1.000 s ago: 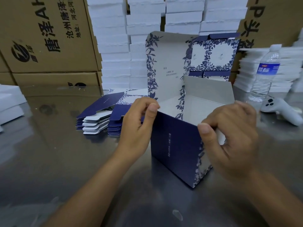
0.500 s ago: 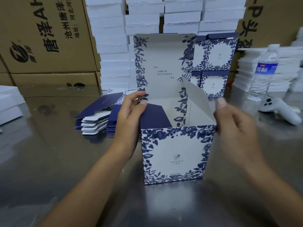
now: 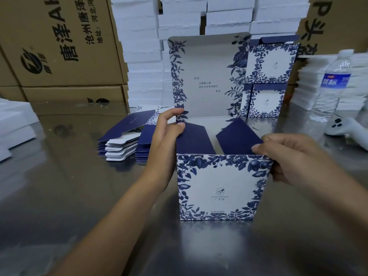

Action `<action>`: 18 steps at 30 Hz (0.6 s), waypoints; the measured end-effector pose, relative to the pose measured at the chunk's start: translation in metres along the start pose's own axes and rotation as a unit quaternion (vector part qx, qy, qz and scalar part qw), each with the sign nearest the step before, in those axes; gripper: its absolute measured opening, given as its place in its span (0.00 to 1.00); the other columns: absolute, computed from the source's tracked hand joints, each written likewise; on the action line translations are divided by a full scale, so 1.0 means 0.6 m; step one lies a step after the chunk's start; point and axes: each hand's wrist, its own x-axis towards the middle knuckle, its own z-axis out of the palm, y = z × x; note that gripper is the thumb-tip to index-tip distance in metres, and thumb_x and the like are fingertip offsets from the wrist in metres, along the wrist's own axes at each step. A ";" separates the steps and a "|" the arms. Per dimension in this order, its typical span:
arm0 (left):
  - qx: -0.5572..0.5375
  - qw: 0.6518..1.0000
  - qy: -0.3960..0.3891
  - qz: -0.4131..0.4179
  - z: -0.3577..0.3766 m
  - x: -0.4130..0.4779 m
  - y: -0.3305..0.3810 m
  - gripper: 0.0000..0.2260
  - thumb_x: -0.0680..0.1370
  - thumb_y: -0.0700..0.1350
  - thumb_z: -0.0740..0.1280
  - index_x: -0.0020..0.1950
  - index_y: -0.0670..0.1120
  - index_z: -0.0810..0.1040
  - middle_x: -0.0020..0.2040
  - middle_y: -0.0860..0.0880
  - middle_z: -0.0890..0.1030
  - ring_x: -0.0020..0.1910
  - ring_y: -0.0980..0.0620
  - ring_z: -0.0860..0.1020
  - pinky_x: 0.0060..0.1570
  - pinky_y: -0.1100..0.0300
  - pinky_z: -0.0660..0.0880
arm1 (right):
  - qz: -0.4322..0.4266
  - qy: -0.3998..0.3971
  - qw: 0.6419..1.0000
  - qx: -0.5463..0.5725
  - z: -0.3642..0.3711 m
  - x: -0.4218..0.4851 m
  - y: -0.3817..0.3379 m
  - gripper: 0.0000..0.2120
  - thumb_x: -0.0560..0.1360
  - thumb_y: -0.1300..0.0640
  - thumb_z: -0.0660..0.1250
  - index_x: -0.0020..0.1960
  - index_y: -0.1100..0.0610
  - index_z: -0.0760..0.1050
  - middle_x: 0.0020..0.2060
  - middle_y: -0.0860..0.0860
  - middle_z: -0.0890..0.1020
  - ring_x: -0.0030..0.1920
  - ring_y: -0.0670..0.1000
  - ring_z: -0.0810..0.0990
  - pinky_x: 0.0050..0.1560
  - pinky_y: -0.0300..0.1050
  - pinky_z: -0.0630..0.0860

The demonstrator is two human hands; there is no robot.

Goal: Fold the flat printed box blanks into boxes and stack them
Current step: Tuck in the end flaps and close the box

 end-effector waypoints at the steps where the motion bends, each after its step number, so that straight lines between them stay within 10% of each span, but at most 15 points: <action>1: 0.002 1.000 0.000 -0.002 0.001 0.001 -0.001 0.12 0.80 0.40 0.58 0.51 0.56 0.76 0.37 0.52 0.76 0.35 0.54 0.74 0.36 0.58 0.69 | -0.006 0.006 1.000 -0.013 -0.002 0.001 -0.003 0.21 0.67 0.51 0.66 0.26 0.55 0.57 0.21 0.47 0.57 0.22 0.47 0.55 0.30 0.46 0.55; 13: -0.025 0.999 -0.040 -0.015 0.002 0.003 -0.007 0.16 0.78 0.39 0.57 0.51 0.59 0.78 0.36 0.58 0.80 0.37 0.57 0.79 0.35 0.64 0.76 | 0.108 -0.065 0.992 -0.026 -0.020 0.023 -0.026 0.24 0.74 0.60 0.64 0.20 0.54 0.66 0.18 0.47 0.58 0.17 0.44 0.57 0.21 0.34 0.58; 18: -0.033 0.998 -0.055 -0.020 0.002 0.004 -0.007 0.17 0.78 0.39 0.58 0.49 0.61 0.79 0.35 0.60 0.80 0.37 0.58 0.79 0.36 0.65 0.76 | 0.156 -0.033 0.986 -0.036 -0.017 0.038 -0.030 0.14 0.72 0.51 0.67 0.42 0.64 0.76 0.35 0.70 0.68 0.30 0.52 0.68 0.27 0.36 0.66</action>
